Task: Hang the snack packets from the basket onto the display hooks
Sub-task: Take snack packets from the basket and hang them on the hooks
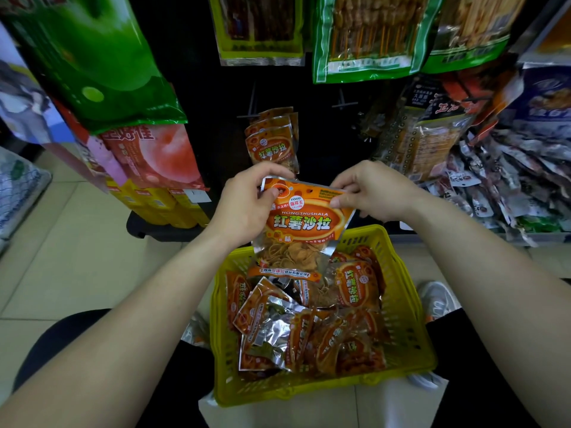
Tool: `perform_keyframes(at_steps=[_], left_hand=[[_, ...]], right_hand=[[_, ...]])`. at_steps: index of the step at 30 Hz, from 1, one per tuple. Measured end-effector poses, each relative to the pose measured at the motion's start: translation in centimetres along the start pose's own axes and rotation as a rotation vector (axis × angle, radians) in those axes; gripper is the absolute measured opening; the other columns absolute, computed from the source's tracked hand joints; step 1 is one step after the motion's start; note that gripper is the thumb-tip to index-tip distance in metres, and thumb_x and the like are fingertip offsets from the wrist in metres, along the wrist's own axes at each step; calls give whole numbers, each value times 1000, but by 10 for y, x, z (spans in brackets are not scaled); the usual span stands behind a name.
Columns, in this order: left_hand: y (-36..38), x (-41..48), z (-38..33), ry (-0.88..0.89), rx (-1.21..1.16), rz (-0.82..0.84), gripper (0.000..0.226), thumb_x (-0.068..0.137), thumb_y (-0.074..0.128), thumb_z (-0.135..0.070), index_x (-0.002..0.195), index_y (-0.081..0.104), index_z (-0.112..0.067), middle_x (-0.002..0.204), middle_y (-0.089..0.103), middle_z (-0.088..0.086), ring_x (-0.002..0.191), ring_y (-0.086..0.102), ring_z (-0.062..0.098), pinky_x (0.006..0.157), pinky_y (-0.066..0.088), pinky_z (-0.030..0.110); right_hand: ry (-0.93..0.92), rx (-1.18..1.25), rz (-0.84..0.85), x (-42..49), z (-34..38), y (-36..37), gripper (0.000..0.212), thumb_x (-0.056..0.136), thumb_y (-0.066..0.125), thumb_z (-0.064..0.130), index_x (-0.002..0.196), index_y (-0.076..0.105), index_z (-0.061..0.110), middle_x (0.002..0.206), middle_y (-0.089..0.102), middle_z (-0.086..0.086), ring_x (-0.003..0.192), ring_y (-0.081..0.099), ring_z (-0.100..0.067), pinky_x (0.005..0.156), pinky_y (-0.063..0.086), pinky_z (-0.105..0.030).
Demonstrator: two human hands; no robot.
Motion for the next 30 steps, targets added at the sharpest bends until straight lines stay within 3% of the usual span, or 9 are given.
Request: perform_keyframes(at_steps=[5, 10, 15, 19, 22, 26, 30], left_hand=[[11, -5, 5, 22, 36, -5, 32, 100, 56, -14, 107, 62, -45, 111, 65, -19, 101, 64, -1, 73, 61, 24], [28, -10, 4, 74, 30, 22, 35, 101, 54, -12, 108, 62, -45, 112, 65, -20, 104, 62, -2, 78, 59, 21], [29, -5, 9, 64, 58, 43, 34, 100, 55, -14, 111, 60, -46, 112, 66, -18, 104, 63, 1, 79, 59, 22], [22, 0, 21, 42, 231, 101, 35, 97, 63, -26, 124, 51, -44, 109, 66, -15, 97, 65, 2, 77, 58, 22], [13, -1, 40, -24, 308, 119, 41, 93, 68, -26, 129, 51, -33, 105, 64, -15, 93, 64, 2, 82, 57, 32], [9, -11, 73, -121, 391, 151, 42, 93, 67, -27, 132, 54, -24, 117, 65, -2, 102, 63, 15, 91, 54, 38], [16, -13, 98, -152, 488, 229, 43, 93, 65, -31, 134, 53, -27, 126, 61, -2, 112, 60, 16, 95, 51, 37]], right_hand=[[-24, -143, 50, 1, 7, 14, 10, 92, 69, 30, 101, 66, 35, 94, 73, 12, 88, 68, -1, 73, 54, -27], [-49, -302, 47, 2, 18, 32, 11, 90, 67, 37, 88, 57, 35, 77, 62, 15, 77, 62, -7, 60, 47, -28], [-37, -394, -62, 5, 19, 27, 31, 93, 63, 38, 69, 44, 39, 65, 50, 18, 72, 51, -12, 52, 29, -24], [-39, -478, -137, 8, 19, 24, 2, 94, 60, 38, 96, 58, 39, 80, 61, 12, 83, 61, -21, 60, 36, -32], [-27, -555, -218, 10, 16, 20, 20, 97, 56, 38, 116, 61, 38, 100, 69, 1, 97, 65, -30, 63, 36, -33], [52, -601, -248, 22, 2, 9, 17, 99, 51, 38, 115, 57, 36, 102, 68, -7, 99, 64, -36, 65, 43, -38], [40, -675, -331, 54, 4, -16, 16, 97, 53, 35, 113, 58, 34, 99, 68, -11, 92, 65, -39, 65, 43, -39]])
Point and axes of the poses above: each hand's wrist, its own x-axis towards the middle knuckle, its own y-axis out of the palm, z = x × y, the point moved 10 cm from there along x, towards the middle knuckle
